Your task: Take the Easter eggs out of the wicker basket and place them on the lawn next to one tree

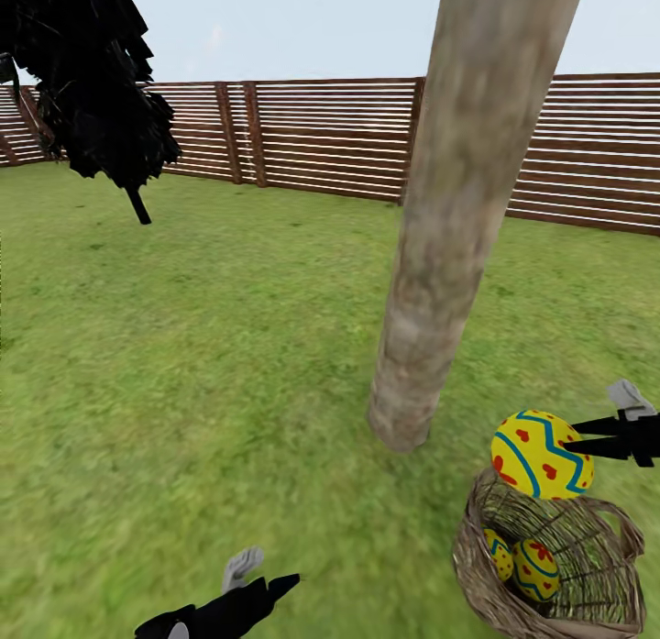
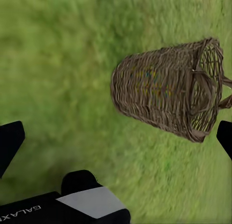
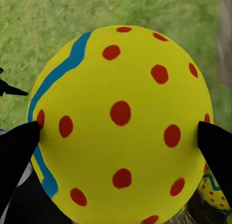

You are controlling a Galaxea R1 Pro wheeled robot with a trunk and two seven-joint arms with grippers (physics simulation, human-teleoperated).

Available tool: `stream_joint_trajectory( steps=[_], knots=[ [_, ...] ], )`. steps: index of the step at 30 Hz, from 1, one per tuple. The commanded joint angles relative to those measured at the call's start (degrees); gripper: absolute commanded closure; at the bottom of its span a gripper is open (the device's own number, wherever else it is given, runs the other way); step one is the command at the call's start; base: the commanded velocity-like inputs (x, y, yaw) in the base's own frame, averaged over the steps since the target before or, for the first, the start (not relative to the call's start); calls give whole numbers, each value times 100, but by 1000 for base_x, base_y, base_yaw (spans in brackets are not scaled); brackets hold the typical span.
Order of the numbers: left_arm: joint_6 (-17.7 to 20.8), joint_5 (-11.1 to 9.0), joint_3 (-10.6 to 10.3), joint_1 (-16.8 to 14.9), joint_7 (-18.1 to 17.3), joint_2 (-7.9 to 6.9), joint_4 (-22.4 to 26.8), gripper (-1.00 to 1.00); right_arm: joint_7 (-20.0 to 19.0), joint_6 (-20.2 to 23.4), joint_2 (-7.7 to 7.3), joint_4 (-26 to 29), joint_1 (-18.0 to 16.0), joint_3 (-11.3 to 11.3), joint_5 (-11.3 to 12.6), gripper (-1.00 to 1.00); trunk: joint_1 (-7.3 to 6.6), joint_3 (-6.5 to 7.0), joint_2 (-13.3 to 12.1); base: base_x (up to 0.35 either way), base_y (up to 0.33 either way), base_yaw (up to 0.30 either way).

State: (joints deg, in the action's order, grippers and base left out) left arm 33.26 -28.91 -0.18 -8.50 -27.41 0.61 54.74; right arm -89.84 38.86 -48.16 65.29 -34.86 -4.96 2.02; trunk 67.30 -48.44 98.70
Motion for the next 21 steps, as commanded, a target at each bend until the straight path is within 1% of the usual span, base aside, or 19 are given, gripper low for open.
stream_joint_trajectory(
  steps=[1, 2, 5, 8, 10, 14, 16, 17, 20, 21],
  knots=[
    [41, -45, 0, -3, 7, 0, 1, -100, -16, 60, -41, 2, -3, 3, 75, 100, 0, -5, 2, 0, 268, 0],
    [41, -45, -2, -3, 7, 0, 1, -100, -16, 60, -104, -2, -3, 3, 161, 100, 0, -5, 2, 0, 268, 0],
    [41, -43, -11, -3, 8, 0, 1, -100, -16, 61, -236, -17, -3, 3, 261, 100, 0, -5, 2, 0, 246, 0],
    [40, -37, -21, -3, 8, 0, 1, -100, -16, 61, -367, -58, -3, 3, 391, 100, 0, -5, 2, 0, 80, 0],
    [40, -36, -24, -3, 10, 0, 1, -100, -16, 61, -483, -78, -3, 3, 494, 100, 0, -5, 2, 0, 17, 0],
    [40, -36, -25, -3, 16, 0, 1, -100, -16, 61, -551, -93, -3, -15, 538, 100, 0, -5, 2, 0, 4, 0],
    [40, -36, -25, -3, 15, 0, 1, -100, -16, 61, -623, -94, -3, -46, 554, 100, 0, -5, 2, 0, 0, 0],
    [40, -36, -25, -3, 12, 0, 1, -100, -16, 61, -655, -96, -3, -54, 591, 100, 0, -5, 2, 0, 0, 0],
    [40, -36, -25, -3, 11, 0, 1, -100, -16, 61, -762, -110, -3, -65, 851, 100, 0, -5, 2, 0, 0, 0],
    [40, -38, -25, -3, 13, 0, 1, -100, -16, 61, -776, -111, -3, -66, 883, 100, 0, -5, 2, 7, 5, 0]
  ],
)
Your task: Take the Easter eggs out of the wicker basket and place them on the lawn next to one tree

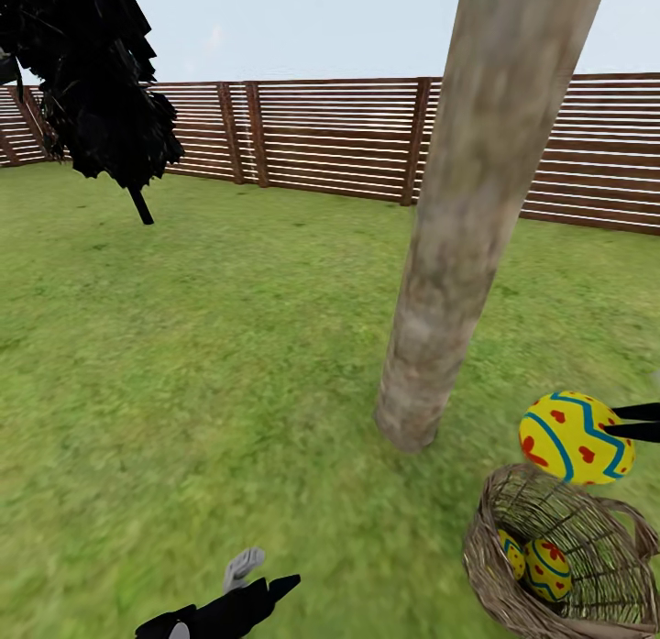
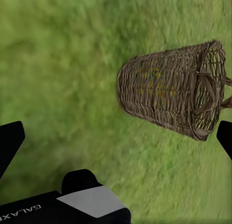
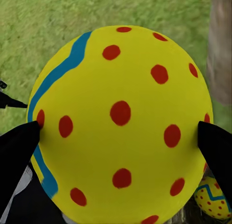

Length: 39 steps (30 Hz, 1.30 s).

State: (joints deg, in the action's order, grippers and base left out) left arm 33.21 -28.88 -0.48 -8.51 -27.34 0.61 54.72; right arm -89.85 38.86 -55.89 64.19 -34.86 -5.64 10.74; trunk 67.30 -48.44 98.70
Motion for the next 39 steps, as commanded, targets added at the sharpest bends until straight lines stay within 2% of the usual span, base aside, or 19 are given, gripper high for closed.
stream_joint_trajectory(
  steps=[1, 13, 26, 36, 39],
  knots=[
    [45, -44, 4, -2, 8, 1, 4, -100, -15, 60, -15, -2, -4, 2, 39, 100, 0, -5, 2, 65, 52, 0],
    [45, -42, 4, -2, 9, 7, 4, -100, -15, 60, -71, -3, -4, 1, 77, 100, 0, -5, 2, 157, 229, 0],
    [45, -47, 4, -2, 9, 10, 4, -100, -15, 69, -63, 1, -4, 10, 69, 100, 0, -5, 2, -47, 303, 0],
    [45, -47, 4, -2, 9, 10, 4, -100, -15, 172, 37, 69, -4, 59, 58, 100, 0, -5, 2, -3, 306, 0],
    [45, -43, 4, -2, 9, 10, 4, -100, -15, 263, 137, 94, -4, 92, 34, 100, 0, -5, 2, 0, 306, 0]
  ],
)
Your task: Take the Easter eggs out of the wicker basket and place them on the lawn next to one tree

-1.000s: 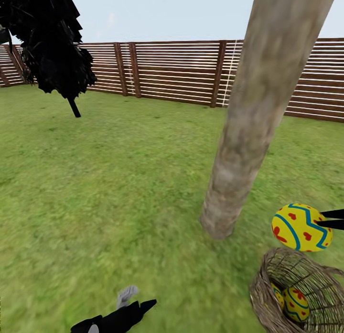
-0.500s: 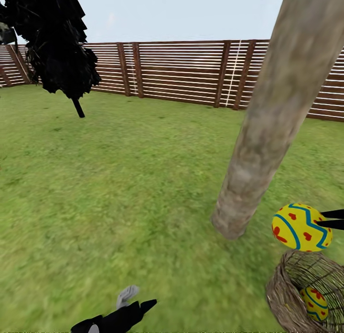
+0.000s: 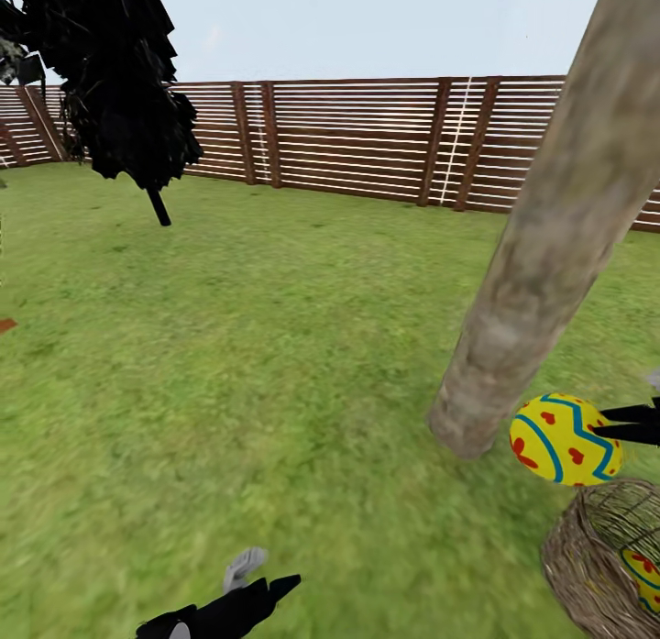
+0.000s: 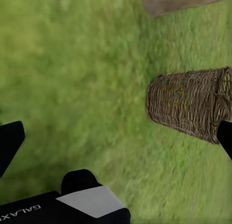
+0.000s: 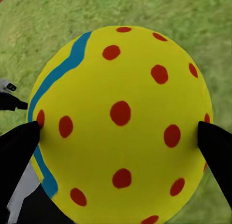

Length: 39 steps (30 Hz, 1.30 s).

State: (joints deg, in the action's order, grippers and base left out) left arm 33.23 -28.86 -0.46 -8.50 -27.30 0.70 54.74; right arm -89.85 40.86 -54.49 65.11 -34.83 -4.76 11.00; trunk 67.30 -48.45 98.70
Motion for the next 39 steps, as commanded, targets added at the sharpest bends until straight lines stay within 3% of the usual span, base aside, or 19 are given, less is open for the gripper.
stream_joint_trajectory(
  steps=[1, 5, 8, 9, 11, 12, 14, 19, 22, 24, 26, 29, 36, 39],
  knots=[
    [43, -43, 2, -2, 6, 0, 1, -100, -15, 101, 30, 9, -6, 13, 1, 100, -1, -5, 2, 0, 306, 0],
    [43, -42, 2, -2, 6, 3, 1, -100, -15, 167, 237, 23, -6, 95, -23, 100, -1, -5, 2, 0, 306, 0],
    [38, -16, 2, -2, 11, 18, 1, -100, -15, 233, 500, 33, -6, 772, -22, 100, -1, -5, 2, 0, 178, 0],
    [37, -9, 2, -2, 14, 21, 1, -100, -15, 291, 653, 54, -6, 1055, -25, 100, -1, -5, 2, 0, 51, 0],
    [35, -4, 2, -2, 20, 25, 1, -100, -15, 337, 898, 69, -6, 1393, -47, 100, -1, -5, 2, 0, 27, 0],
    [35, -5, 2, -2, 25, 30, 1, -100, -15, 355, 1089, 66, -6, 1617, -153, 100, -1, -5, 2, 0, 11, 0],
    [34, 6, 2, -2, 30, 34, 1, -100, 33, 371, 1418, 41, -6, 1830, -483, 100, -1, -5, 2, 0, 5, 0],
    [34, 1, 2, -2, 32, 35, 1, -100, 535, 372, 2172, -101, -6, 1937, -1310, 100, -1, -5, 2, 0, 1, 0],
    [34, 10, 2, -2, 32, 35, 1, -100, 1034, 345, 2466, -199, -5, 1943, -1577, 100, -1, -5, 2, 0, 0, 0],
    [34, 1, 2, -2, 35, 39, 1, -100, 1705, 312, 2686, -301, -6, 1944, -1645, 100, -1, -5, 2, 0, 0, 0],
    [34, -3, 2, -2, 38, 42, 0, -100, 2296, 249, 2818, -334, -6, 1944, -1645, 100, -1, -5, 2, 0, 0, 0],
    [34, -2, 2, -2, 42, 44, 1, -100, 2863, -52, 2975, -384, -6, 1944, -1639, 100, -1, -5, 2, 0, 0, 0],
    [30, 3, 2, -2, 60, 52, -2, -100, 3230, -854, 3119, -674, -5, 1947, -1652, 100, -1, -5, 2, 0, 0, 0],
    [27, 4, 2, -2, 65, 53, -6, -100, 3349, -899, 3189, -737, -6, 1951, -1660, 100, -1, -5, 2, 0, 0, 0]
  ],
)
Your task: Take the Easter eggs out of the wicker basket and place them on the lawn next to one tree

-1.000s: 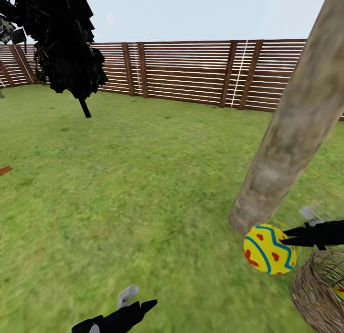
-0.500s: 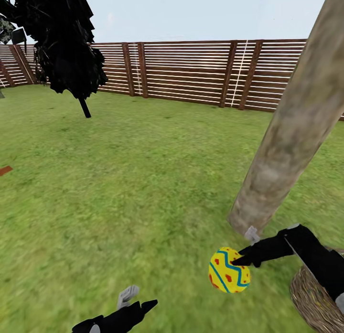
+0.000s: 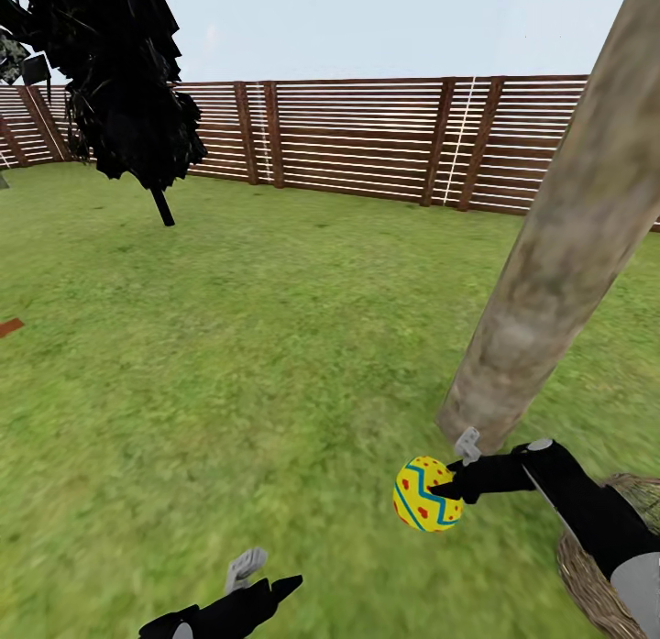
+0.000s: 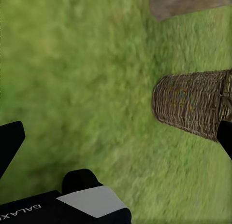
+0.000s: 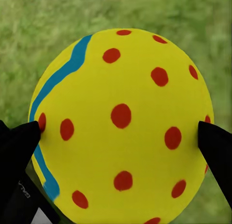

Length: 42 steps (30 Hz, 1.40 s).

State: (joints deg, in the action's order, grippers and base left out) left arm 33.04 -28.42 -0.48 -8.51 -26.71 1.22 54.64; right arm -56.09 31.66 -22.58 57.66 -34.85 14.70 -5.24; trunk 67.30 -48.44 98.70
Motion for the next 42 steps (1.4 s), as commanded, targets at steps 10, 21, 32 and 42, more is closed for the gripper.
stream_joint_trajectory(
  steps=[10, 21, 32, 42],
  knots=[
    [45, -41, 4, -2, 8, 7, 4, -100, 26, 57, 46, -18, -4, 1, -39, 100, 0, -5, 2, 0, 0, -35],
    [45, -36, 4, -2, 8, 10, 3, -100, 37, 68, 113, -173, -4, -2, -19, 100, 0, -9, 2, 0, 0, -288],
    [45, -32, 4, -2, 3, 10, 4, -100, 37, 68, 131, -181, -4, 0, -30, 100, 0, -37, 2, 69, 141, -296],
    [45, -25, 4, -2, 5, 10, 4, -100, 37, 68, 131, -178, -4, -3, -22, 100, 0, -66, 2, 108, 221, -195]
  ],
)
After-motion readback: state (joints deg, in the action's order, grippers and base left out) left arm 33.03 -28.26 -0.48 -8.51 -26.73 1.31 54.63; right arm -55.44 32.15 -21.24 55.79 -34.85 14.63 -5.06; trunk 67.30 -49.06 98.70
